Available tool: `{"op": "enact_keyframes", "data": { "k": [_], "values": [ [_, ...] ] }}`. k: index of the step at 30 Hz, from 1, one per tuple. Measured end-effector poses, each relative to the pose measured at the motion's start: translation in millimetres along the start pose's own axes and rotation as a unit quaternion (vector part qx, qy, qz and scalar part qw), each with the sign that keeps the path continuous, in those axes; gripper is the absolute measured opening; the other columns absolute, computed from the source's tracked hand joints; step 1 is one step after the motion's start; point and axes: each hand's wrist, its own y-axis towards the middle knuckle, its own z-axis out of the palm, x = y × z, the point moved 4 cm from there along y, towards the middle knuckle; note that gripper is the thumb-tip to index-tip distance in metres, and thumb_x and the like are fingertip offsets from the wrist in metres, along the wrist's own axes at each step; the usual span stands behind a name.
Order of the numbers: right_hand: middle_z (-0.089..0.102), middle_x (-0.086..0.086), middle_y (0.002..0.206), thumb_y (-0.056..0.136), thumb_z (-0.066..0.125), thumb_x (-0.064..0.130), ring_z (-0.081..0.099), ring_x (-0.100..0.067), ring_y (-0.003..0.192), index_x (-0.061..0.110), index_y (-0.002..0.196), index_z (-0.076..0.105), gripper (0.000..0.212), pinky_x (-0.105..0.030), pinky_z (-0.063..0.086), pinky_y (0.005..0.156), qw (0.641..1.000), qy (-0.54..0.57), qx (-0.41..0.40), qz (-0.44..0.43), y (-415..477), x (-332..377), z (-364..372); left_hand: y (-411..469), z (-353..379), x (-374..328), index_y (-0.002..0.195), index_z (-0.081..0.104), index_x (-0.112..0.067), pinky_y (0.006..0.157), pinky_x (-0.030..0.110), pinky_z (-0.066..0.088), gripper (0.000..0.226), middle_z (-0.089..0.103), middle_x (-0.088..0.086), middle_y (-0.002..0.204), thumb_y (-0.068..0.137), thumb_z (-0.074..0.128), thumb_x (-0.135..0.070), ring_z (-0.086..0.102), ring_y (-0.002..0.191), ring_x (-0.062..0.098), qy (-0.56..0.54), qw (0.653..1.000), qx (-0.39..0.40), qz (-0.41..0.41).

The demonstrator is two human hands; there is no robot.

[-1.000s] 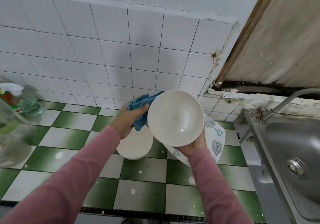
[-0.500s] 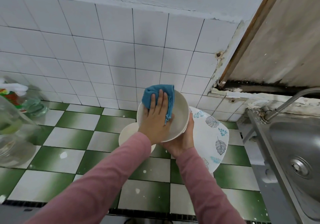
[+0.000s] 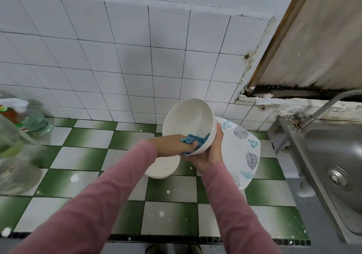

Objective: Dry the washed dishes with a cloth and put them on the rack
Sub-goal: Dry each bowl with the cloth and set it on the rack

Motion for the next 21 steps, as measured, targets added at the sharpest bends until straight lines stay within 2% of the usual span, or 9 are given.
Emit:
{"op": "enact_keyframes", "data": {
  "k": [3,5,7,9,11,13,16,19,21],
  "values": [
    [0.071,-0.021,0.112,0.08,0.042,0.077,0.071,-0.038,0.097,0.015,0.12,0.061,0.077,-0.056,0.052,0.091,1.0,0.005,0.017,-0.009,-5.3,0.1,0.3,-0.4,-11.3,15.9,0.111,0.06,-0.027,0.085,0.028,0.048,0.026,0.065,0.009,0.107,0.1,0.048,-0.046,0.058,0.092,0.024,-0.065,0.998,-0.013,-0.009],
    [0.068,-0.021,0.121,0.08,0.046,0.074,0.066,-0.041,0.11,0.013,0.119,0.063,0.074,-0.061,0.046,0.1,0.999,0.015,0.021,-0.021,-9.5,0.6,-2.9,-2.1,-14.7,27.2,0.12,0.06,-0.015,0.09,0.033,0.05,0.041,0.065,0.015,0.115,0.094,0.058,-0.047,0.059,0.1,0.025,-0.154,0.987,-0.035,-0.005],
    [0.062,-0.022,0.131,0.077,0.058,0.073,0.055,-0.047,0.124,0.014,0.118,0.065,0.072,-0.07,0.037,0.103,0.999,0.025,0.019,-0.037,-12.8,3.1,-11.4,-3.2,-14.7,37.7,0.122,0.059,-0.008,0.097,0.039,0.051,0.055,0.066,0.017,0.118,0.085,0.069,-0.048,0.062,0.105,0.025,-0.307,0.95,-0.065,0.0],
    [0.058,-0.021,0.137,0.065,0.073,0.071,0.052,-0.048,0.126,0.02,0.133,0.059,0.086,-0.074,0.035,0.101,0.998,0.028,-0.009,-0.064,-20.2,10.5,-22.0,-4.4,-12.6,38.0,0.117,0.061,-0.01,0.088,0.036,0.055,0.043,0.071,0.008,0.109,0.086,0.063,-0.039,0.067,0.099,0.021,-0.442,0.893,-0.085,0.018],
    [0.059,-0.019,0.136,0.06,0.077,0.07,0.055,-0.048,0.123,0.026,0.139,0.054,0.093,-0.075,0.039,0.096,0.993,0.026,-0.055,-0.098,-31.2,23.5,-32.8,-1.8,-8.9,33.9,0.115,0.063,-0.013,0.081,0.036,0.056,0.031,0.073,0.003,0.104,0.095,0.053,-0.034,0.069,0.095,0.02,-0.524,0.846,-0.091,0.019],
    [0.061,-0.017,0.134,0.066,0.075,0.069,0.058,-0.045,0.119,0.028,0.138,0.054,0.085,-0.072,0.046,0.089,0.988,0.024,-0.092,-0.124,-46.0,37.5,-41.5,2.1,-4.1,23.1,0.117,0.063,-0.014,0.077,0.037,0.058,0.029,0.073,0.003,0.104,0.101,0.047,-0.032,0.071,0.091,0.02,-0.573,0.815,-0.081,0.022],
    [0.065,-0.016,0.128,0.067,0.073,0.065,0.063,-0.042,0.113,0.03,0.133,0.055,0.077,-0.068,0.051,0.084,0.975,-0.013,-0.142,-0.173,-72.4,59.5,-58.9,9.9,8.7,0.9,0.119,0.061,-0.014,0.072,0.041,0.058,0.029,0.073,0.007,0.101,0.102,0.045,-0.032,0.071,0.088,0.023,-0.603,0.795,-0.066,0.017],
    [0.069,-0.014,0.121,0.052,0.083,0.07,0.065,-0.04,0.112,0.033,0.125,0.059,0.086,-0.067,0.049,0.091,0.961,-0.068,-0.166,-0.21,-100.9,80.3,-69.9,20.5,31.4,-30.3,0.119,0.06,-0.015,0.087,0.055,0.05,0.03,0.068,0.012,0.107,0.102,0.045,-0.035,0.063,0.1,0.031,-0.602,0.797,-0.038,0.013],
    [0.071,-0.011,0.118,0.041,0.084,0.074,0.066,-0.038,0.109,0.033,0.121,0.059,0.094,-0.065,0.051,0.09,0.944,-0.086,-0.215,-0.236,-124.1,96.2,-80.1,29.3,50.7,-52.4,0.115,0.062,-0.015,0.088,0.052,0.051,0.031,0.073,0.011,0.1,0.102,0.043,-0.036,0.068,0.094,0.03,-0.606,0.795,-0.014,0.018]
  ]
}}
